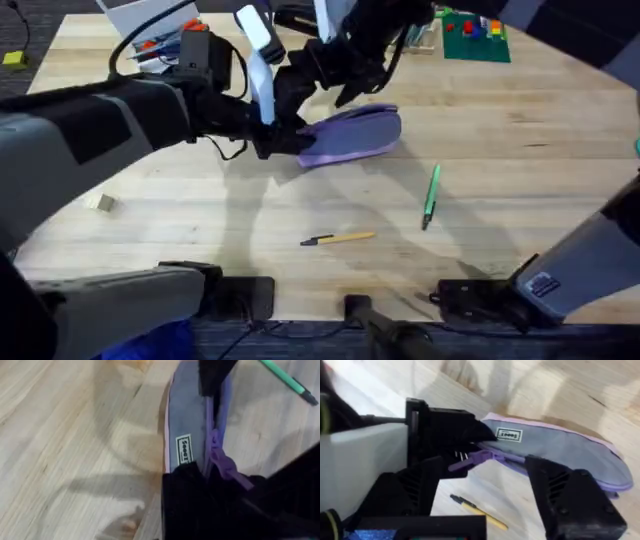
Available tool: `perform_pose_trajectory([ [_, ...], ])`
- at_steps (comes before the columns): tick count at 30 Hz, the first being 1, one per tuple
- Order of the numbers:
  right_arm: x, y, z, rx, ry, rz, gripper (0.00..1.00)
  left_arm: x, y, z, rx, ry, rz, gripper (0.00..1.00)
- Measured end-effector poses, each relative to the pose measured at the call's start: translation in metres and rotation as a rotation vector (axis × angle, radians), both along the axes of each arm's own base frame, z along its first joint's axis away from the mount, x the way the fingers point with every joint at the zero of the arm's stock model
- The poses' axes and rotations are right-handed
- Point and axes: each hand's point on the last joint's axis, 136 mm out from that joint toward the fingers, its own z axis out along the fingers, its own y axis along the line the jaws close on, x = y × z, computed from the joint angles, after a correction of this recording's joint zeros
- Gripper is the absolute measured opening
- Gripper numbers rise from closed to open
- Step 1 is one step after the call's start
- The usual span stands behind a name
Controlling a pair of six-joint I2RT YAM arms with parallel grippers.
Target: Unzip the bag, pick up the pens from the table one at a time and place them inside, then zip the bag closed.
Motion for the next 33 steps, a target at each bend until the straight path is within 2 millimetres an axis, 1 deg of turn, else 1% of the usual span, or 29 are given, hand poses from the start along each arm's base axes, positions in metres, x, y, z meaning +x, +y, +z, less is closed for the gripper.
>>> perform_pose_trajectory([
  [1, 0.000, -0.002, -0.001, -0.009, -0.001, -0.004, 0.987, 0.000, 0.000, 0.000, 0.001, 0.000, 0.000, 0.042],
  [3, 0.000, -0.004, -0.001, -0.022, -0.003, -0.007, 0.994, 0.000, 0.000, 0.000, 0.002, -0.001, 0.000, 0.041],
  [10, -0.003, -0.007, -0.003, -0.037, 0.008, -0.007, 0.995, 0.000, 0.000, -0.001, 0.006, -0.001, 0.000, 0.041],
  [19, 0.000, -0.010, -0.002, -0.029, 0.014, -0.017, 0.996, 0.000, -0.001, -0.001, 0.014, -0.006, -0.004, 0.041],
  [23, 0.003, -0.020, 0.007, -0.040, -0.014, -0.038, 0.995, 0.000, -0.002, -0.002, 0.018, -0.007, -0.007, 0.042],
  [25, 0.004, -0.029, 0.017, -0.050, -0.044, -0.056, 0.995, 0.000, -0.002, -0.002, 0.019, -0.008, -0.006, 0.070],
  [26, 0.005, -0.035, 0.024, -0.054, -0.064, -0.068, 0.995, 0.000, -0.002, -0.002, 0.019, -0.010, -0.007, 0.136],
  [27, 0.006, -0.041, 0.031, -0.058, -0.083, -0.081, 0.996, 0.000, -0.003, -0.001, 0.017, -0.010, -0.008, 0.245],
  [29, 0.008, -0.053, 0.042, -0.065, -0.115, -0.108, 0.996, 0.000, -0.004, -0.001, 0.015, -0.012, -0.013, 0.532],
  [30, 0.009, -0.058, 0.047, -0.065, -0.127, -0.121, 0.996, 0.000, -0.005, -0.001, 0.015, -0.011, -0.015, 0.706],
  [31, 0.011, -0.063, 0.051, -0.067, -0.137, -0.133, 0.996, -0.001, -0.006, -0.001, 0.015, -0.011, -0.017, 0.855],
  [32, 0.013, -0.068, 0.054, -0.067, -0.145, -0.145, 0.996, -0.001, -0.006, -0.001, 0.014, -0.007, -0.016, 0.956],
  [33, 0.015, -0.072, 0.056, -0.070, -0.151, -0.157, 0.996, -0.001, -0.006, -0.001, 0.014, -0.008, -0.017, 0.982],
])
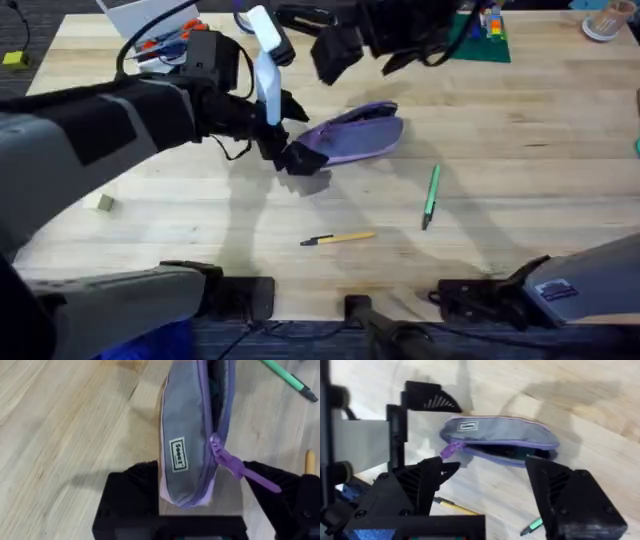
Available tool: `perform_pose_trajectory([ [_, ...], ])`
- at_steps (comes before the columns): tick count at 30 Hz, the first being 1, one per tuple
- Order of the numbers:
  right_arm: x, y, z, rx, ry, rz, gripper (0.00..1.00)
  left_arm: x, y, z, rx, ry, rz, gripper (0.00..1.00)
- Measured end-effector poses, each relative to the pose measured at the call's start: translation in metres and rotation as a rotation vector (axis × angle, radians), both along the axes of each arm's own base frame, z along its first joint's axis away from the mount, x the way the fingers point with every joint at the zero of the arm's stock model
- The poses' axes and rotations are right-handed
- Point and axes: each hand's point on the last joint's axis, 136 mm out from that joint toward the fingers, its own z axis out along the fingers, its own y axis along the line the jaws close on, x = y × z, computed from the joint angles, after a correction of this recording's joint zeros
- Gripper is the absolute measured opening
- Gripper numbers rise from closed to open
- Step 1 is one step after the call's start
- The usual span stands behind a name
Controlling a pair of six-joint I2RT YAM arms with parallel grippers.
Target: Unzip the bag, pick up the pens from the table one at a time and place them inside, then zip the bag closed.
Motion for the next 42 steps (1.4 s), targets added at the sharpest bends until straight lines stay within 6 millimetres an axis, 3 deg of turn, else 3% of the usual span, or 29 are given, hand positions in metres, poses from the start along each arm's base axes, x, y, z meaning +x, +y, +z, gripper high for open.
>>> perform_pose_trajectory([
  [8, 0.011, -0.026, 0.001, -0.019, 0.003, -0.069, 0.996, 0.000, 0.000, 0.000, 0.000, -0.001, 0.000, 0.992],
  [18, 0.009, -0.031, -0.001, -0.047, -0.003, -0.030, 0.996, -0.001, 0.001, 0.004, 0.007, 0.026, 0.006, 0.992],
  [21, 0.008, -0.031, 0.001, -0.054, -0.015, -0.005, 0.996, 0.000, 0.001, 0.017, 0.008, 0.016, 0.009, 0.992],
  [30, 0.007, -0.032, 0.006, -0.091, -0.071, 0.127, 0.995, -0.001, 0.008, 0.079, 0.030, -0.125, 0.036, 0.992],
  [42, 0.006, -0.034, 0.005, -0.224, -0.199, 0.514, 0.995, -0.020, 0.025, 0.095, 0.118, -0.168, 0.094, 0.994],
])
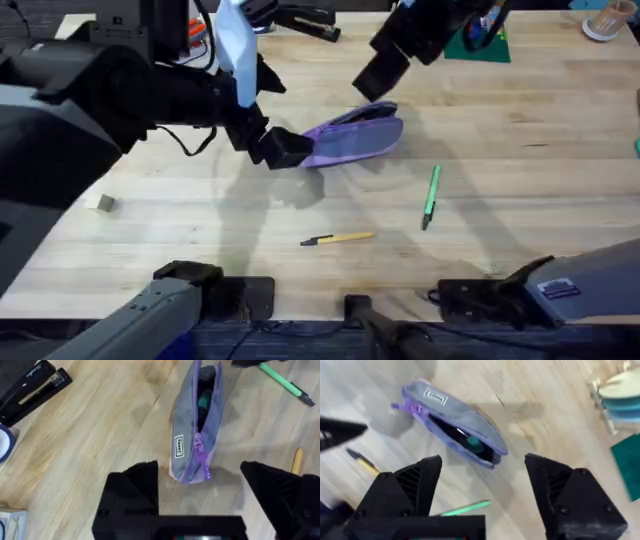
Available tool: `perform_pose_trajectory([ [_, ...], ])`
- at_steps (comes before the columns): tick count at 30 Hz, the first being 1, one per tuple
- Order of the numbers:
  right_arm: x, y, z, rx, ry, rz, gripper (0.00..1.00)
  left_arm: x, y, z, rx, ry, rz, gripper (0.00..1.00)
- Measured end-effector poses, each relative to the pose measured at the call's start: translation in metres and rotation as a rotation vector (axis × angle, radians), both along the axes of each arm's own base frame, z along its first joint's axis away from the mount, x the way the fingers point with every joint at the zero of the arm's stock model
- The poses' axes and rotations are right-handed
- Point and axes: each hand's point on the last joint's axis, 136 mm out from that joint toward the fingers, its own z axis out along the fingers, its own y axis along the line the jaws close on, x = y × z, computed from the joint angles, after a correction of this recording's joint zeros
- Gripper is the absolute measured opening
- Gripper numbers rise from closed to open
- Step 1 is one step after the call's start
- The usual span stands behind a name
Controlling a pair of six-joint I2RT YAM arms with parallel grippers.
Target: Unzip the bag, pick up the pens from the table one at a time and place them inside, then zip the bag closed.
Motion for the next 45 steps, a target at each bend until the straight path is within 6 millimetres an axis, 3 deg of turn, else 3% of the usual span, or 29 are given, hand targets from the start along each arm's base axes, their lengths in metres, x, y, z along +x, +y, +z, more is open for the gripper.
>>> perform_pose_trajectory([
  [5, 0.002, 0.001, 0.001, -0.049, -0.060, 0.159, 0.995, 0.001, 0.002, -0.001, 0.013, -0.002, 0.009, 0.993],
  [10, 0.018, 0.010, 0.010, -0.078, -0.190, 0.318, 0.996, 0.001, 0.003, -0.001, 0.015, -0.003, 0.011, 0.993],
  [15, 0.018, 0.010, 0.010, -0.128, -0.230, 0.444, 0.996, 0.001, 0.003, -0.001, 0.015, -0.004, 0.011, 0.993],
  [25, 0.006, 0.003, 0.003, -0.166, -0.185, 0.512, 0.976, 0.001, 0.002, -0.001, 0.015, -0.004, 0.011, 0.993],
  [30, 0.005, 0.003, 0.003, -0.169, -0.186, 0.520, 0.400, 0.001, 0.003, -0.001, 0.015, -0.004, 0.011, 0.993],
  [32, 0.005, 0.003, 0.003, -0.168, -0.186, 0.520, 0.112, 0.001, 0.003, -0.001, 0.015, -0.004, 0.011, 0.993],
  [33, 0.005, 0.003, 0.003, -0.168, -0.185, 0.521, 0.054, 0.001, 0.002, -0.001, 0.015, -0.004, 0.011, 0.993],
  [45, -0.007, 0.014, 0.003, -0.087, -0.152, 0.556, 0.030, 0.001, 0.003, -0.001, 0.015, -0.004, 0.011, 0.993],
])
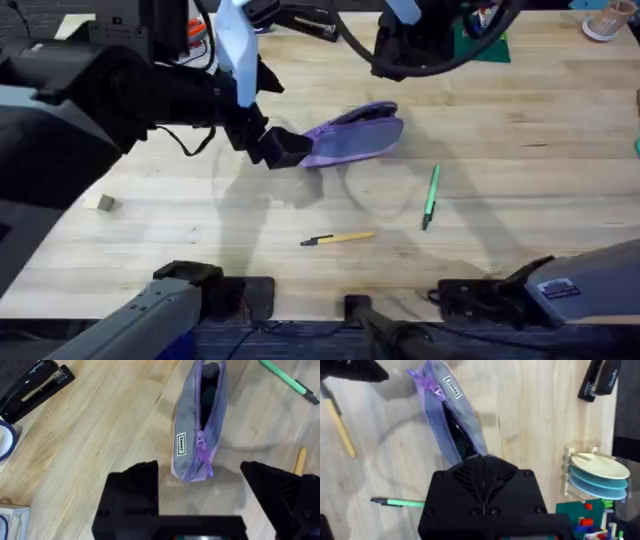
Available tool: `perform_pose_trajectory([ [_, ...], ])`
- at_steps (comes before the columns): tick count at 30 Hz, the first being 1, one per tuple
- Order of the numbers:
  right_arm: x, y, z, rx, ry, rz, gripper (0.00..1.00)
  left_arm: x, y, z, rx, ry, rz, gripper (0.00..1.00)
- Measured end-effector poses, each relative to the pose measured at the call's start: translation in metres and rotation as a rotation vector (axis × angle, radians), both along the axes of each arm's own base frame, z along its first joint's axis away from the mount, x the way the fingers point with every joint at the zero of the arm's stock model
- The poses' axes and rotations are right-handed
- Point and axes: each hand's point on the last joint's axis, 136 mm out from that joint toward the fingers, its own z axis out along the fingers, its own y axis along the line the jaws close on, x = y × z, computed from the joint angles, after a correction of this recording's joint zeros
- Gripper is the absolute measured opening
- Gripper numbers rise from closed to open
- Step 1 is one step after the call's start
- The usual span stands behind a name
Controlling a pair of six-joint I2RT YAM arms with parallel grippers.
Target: Unzip the bag, pick up the pens from the table one at a time and place them inside, then zip the bag closed.
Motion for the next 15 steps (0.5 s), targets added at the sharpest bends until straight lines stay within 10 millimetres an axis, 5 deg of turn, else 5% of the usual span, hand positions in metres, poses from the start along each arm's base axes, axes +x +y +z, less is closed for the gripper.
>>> perform_pose_trajectory([
  [15, -0.002, 0.003, -0.027, -0.039, 0.084, 0.042, 0.031, 0.001, 0.000, 0.001, -0.001, -0.007, 0.000, 0.993],
])
